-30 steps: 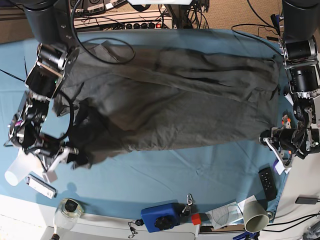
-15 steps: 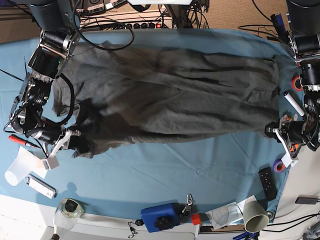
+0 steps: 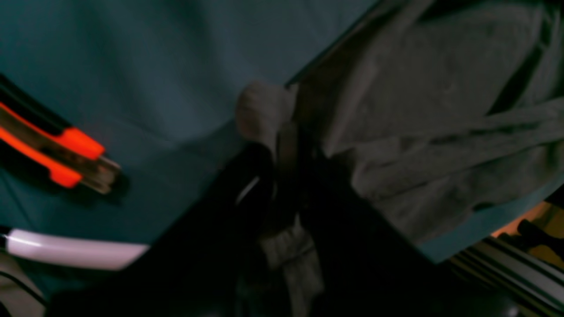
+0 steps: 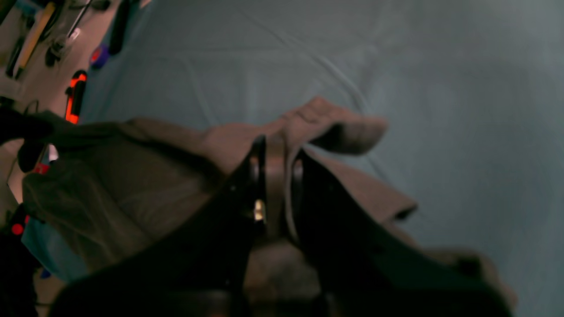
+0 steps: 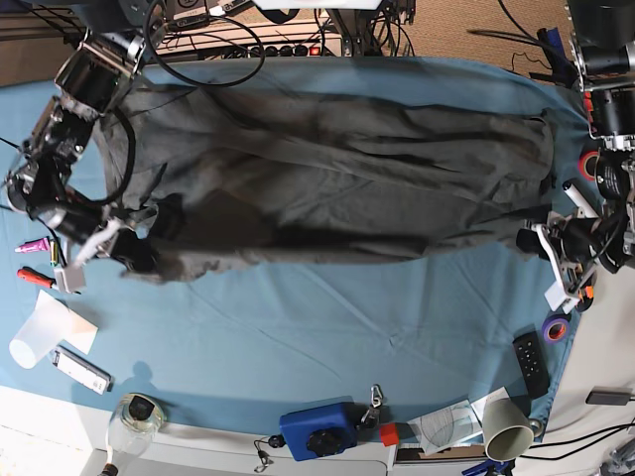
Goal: Fold the T-shirt properly
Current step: 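Lift the hem with both grippers and fold it toward the collar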
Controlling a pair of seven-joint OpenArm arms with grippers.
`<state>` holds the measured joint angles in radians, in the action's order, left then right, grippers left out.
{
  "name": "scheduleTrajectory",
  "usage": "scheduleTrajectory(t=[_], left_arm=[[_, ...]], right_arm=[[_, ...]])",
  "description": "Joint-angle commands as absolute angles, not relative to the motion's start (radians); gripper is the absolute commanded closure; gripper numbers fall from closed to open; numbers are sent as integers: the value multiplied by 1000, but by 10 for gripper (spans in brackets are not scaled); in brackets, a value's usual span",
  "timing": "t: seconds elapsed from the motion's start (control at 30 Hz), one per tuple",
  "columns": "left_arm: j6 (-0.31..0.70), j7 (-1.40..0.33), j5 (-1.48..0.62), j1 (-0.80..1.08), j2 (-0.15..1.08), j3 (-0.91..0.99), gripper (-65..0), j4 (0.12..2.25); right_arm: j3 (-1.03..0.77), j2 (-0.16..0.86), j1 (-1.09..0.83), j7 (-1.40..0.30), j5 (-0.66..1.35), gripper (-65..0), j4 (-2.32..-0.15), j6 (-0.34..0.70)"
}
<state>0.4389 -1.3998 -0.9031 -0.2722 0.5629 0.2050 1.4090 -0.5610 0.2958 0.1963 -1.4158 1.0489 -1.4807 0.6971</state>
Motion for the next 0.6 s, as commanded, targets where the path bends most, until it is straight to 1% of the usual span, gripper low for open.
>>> scheduleTrajectory(t=[0.0, 0.27, 0.43, 0.57], left_arm=[[443, -1396, -921, -285, 585, 213, 0, 1425], [443, -1396, -921, -263, 585, 224, 0, 1436], [443, -1396, -927, -263, 585, 316, 0, 1472], [471, -1396, -998, -260, 588, 392, 0, 1475]], right_arm=[[-579, 313, 211, -1396, 1094, 0, -1498, 698], [-685, 314, 180, -1396, 1134, 0, -1499, 698], [-711, 325, 168, -1396, 1146, 0, -1499, 698], [-710, 344, 148, -1396, 1163, 0, -1500, 698]])
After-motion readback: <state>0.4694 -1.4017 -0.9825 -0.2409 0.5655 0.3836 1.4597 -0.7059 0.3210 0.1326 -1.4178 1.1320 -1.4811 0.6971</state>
